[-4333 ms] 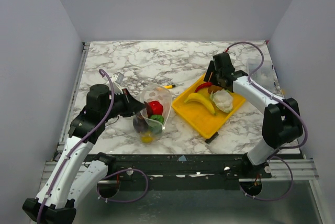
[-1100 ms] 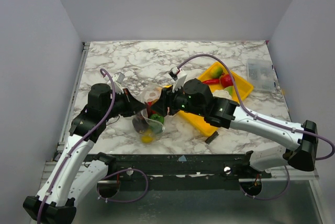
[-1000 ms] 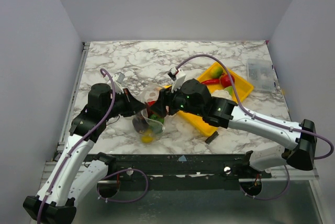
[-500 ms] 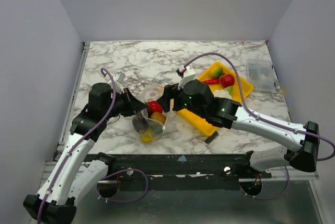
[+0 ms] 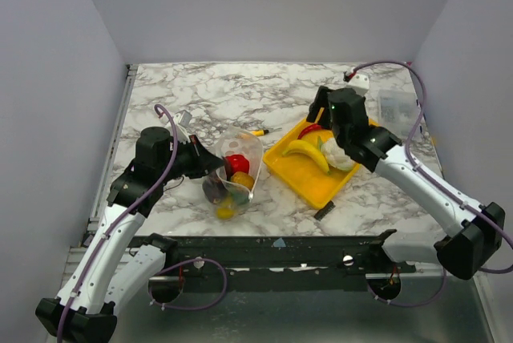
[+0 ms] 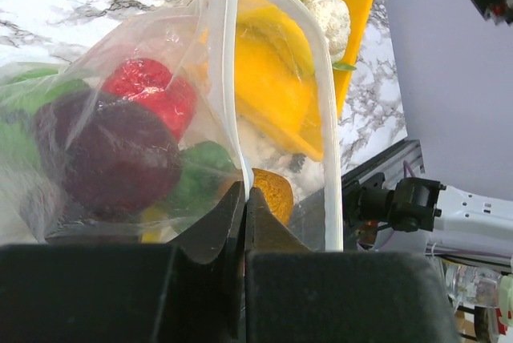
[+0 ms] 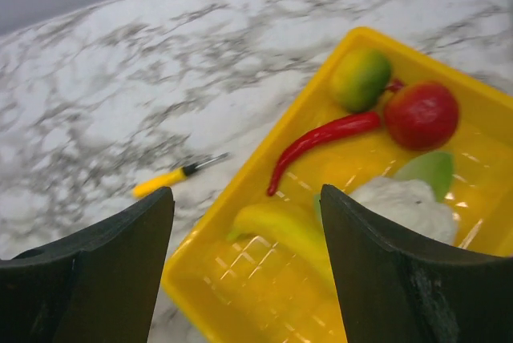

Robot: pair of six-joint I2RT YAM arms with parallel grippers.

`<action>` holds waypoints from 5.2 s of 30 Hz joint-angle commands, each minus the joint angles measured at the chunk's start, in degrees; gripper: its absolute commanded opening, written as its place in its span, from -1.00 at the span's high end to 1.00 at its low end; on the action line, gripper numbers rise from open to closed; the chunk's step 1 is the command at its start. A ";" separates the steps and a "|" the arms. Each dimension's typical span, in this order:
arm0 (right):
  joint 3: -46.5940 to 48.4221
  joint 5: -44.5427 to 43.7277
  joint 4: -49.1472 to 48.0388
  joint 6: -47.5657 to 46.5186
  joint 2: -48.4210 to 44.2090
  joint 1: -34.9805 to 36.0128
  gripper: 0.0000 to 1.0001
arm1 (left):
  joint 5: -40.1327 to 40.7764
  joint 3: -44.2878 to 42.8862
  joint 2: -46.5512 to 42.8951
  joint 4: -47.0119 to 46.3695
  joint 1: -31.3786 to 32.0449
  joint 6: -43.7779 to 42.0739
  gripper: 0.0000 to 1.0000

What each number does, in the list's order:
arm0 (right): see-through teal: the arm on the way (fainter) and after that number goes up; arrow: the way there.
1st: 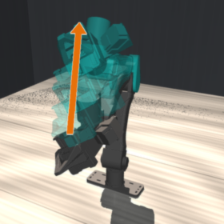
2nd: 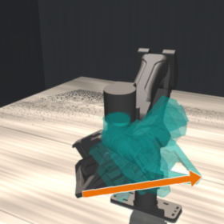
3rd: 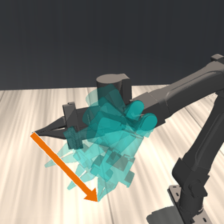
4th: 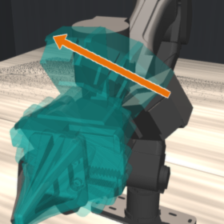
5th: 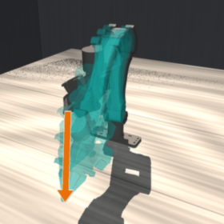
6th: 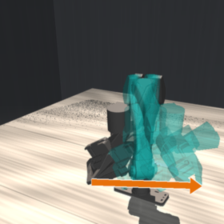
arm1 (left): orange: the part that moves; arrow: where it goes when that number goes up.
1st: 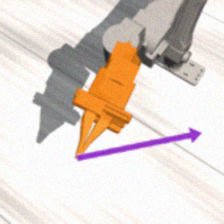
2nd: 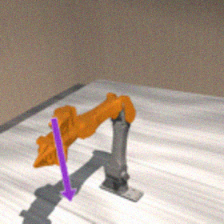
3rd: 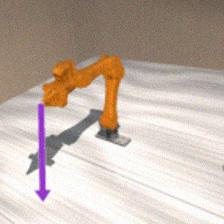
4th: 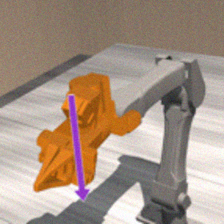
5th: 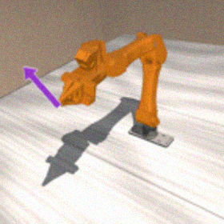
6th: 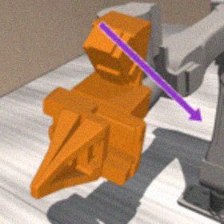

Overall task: Place the food in the zip-top bag and seal the zipper
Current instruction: Pick up the fake fruit from the bin, then place the fake fruit in the zipper food storage bag.

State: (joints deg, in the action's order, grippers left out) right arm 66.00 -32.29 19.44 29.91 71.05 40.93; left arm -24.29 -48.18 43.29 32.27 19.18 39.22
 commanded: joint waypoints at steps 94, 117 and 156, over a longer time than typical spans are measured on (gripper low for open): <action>-4.17 45.40 -12.97 0.04 -4.75 -10.44 0.99 | 0.07 -2.94 2.95 1.03 -0.28 -3.36 1.00; 11.34 23.94 -4.22 -4.76 12.98 15.26 -0.03 | 0.17 -2.68 1.30 1.68 -0.26 -3.10 1.00; 6.33 -20.73 12.54 13.49 12.40 45.56 0.08 | 4.00 -2.31 -1.42 1.70 -0.28 -0.03 1.00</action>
State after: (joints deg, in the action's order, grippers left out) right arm 72.69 -42.46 34.54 42.74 82.67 86.63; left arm -21.21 -49.28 42.70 34.00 19.18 38.46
